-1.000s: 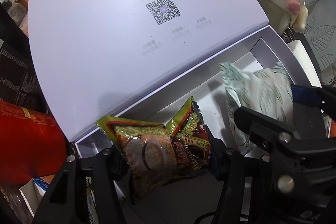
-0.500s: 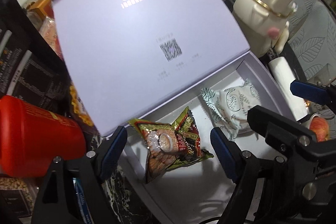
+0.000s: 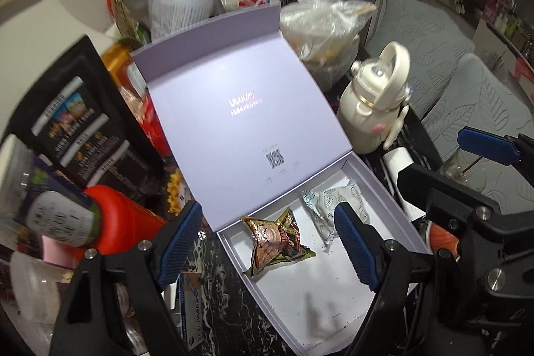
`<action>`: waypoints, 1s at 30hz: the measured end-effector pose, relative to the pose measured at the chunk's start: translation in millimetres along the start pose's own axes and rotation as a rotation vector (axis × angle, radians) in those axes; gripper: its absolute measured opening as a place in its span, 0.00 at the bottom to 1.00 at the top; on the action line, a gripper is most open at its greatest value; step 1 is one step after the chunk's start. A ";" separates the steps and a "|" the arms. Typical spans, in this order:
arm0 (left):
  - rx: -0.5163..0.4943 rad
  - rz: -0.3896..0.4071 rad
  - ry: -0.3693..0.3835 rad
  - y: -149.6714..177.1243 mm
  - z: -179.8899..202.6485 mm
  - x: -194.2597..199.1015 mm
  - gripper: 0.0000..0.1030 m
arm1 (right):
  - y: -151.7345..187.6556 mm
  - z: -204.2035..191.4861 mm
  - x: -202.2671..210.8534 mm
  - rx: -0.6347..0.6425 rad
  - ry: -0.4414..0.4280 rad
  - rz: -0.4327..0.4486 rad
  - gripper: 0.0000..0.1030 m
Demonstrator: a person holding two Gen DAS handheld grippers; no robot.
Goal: Organize soft objects
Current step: 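Lower both bags into the lilac box and open both tools, then move both tools back to the remaining pile on the table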
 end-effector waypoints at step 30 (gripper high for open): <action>-0.166 0.206 0.119 94.2 38.5 180.4 0.79 | 113.2 -43.4 189.8 -0.058 0.110 0.211 0.86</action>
Point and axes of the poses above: each gripper's, at about its wrist camera, not at the fingertips, and x roughly against the way its jaws point, z to its right, y to its underside, the point moved 3 cm from there along -x, roughly the way its jaws point, and after that the axes turned 4 degrees about -y, right-handed, at the moved point
